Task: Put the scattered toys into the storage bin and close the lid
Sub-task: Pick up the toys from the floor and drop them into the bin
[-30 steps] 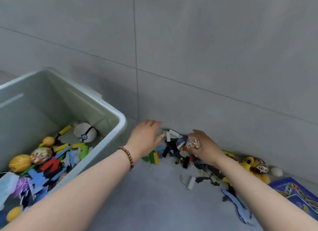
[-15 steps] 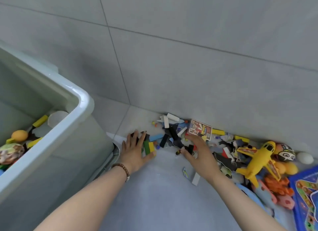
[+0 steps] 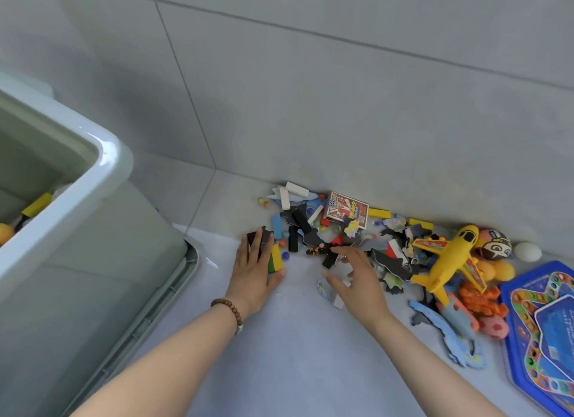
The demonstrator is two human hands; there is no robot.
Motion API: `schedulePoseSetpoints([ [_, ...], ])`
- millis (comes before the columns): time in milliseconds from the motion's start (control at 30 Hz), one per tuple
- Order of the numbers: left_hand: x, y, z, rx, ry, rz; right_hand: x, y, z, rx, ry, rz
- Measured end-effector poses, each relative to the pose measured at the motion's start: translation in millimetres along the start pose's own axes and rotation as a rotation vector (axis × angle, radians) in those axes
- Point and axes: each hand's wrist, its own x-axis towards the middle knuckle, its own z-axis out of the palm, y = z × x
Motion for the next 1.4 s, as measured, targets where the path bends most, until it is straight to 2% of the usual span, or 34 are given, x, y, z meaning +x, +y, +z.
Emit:
schedulePoseSetpoints([
  [200,-1.3,17.7,2.6,-0.060,-0.072,0.132,17.2,-3.8,3.1,-0.005,0.018,0.080],
  [333,-2.0,16.3,1.5,-0.157,-0.016,0.151,24.1,-4.7,12.7,-0.067,0.013,0.098],
  [567,-9.2,8.3,-5.0,-0.467,0.184,0.014,28.7,-4.1,18.5,-0.120,0.067,0.144],
  [700,-14.8,9.0,-9.7,-0.653,0.123,-0.043,24.9,-0.3,11.3,-0.131,0.072,0.159],
  [800,-15.3,16.5,-15.6,-0.821,0.179,-0.116,21.2,-13.9,10.7,0.032,0.148,0.194],
  [867,-13.6,27.1,-24.5,-1.003,0.216,-0.228,18.1,-33.2,14.6,0.169,0.103,0.175],
  [900,-11.7,32.8,-29.6,-1.182,0.173,-0.290,16.2,-42.9,17.5,0.211,0.046,0.133],
  [1000,-11.1,42.4,-40.5,-1.770,-0.147,-0.519,11.4,-58.4,23.4,0.245,-0.078,0.033],
  [1033,-11.1,39.9,-44.1,-1.875,-0.175,-0.577,11.2,-56.8,22.4,0.261,-0.064,0.050],
  [1067,-8.5,35.9,-47.6,-1.928,-0.132,-0.647,11.5,-52.0,20.1,0.279,-0.032,0.081],
  [1100,-3.4,29.3,-50.9,-1.901,-0.039,-0.695,11.6,-45.3,16.8,0.295,-0.003,0.112],
  [1133,4.4,19.1,-55.1,-1.776,0.094,-0.707,11.4,-38.6,13.7,0.300,0.019,0.136],
  [1233,27.0,-12.6,-76.4,-1.116,0.433,-0.533,8.0,-24.5,10.6,0.284,0.044,0.160],
  [1267,32.6,-21.4,-83.2,-0.957,0.481,-0.489,6.8,-22.4,11.5,0.299,0.045,0.158],
  [1333,41.4,-34.0,-90.7,-0.716,0.447,-0.564,5.3,-21.6,13.9,0.324,0.028,0.159],
  [1400,51.1,-42.9,-89.8,-0.601,0.317,-0.721,5.3,-23.5,16.4,0.332,0.012,0.157],
])
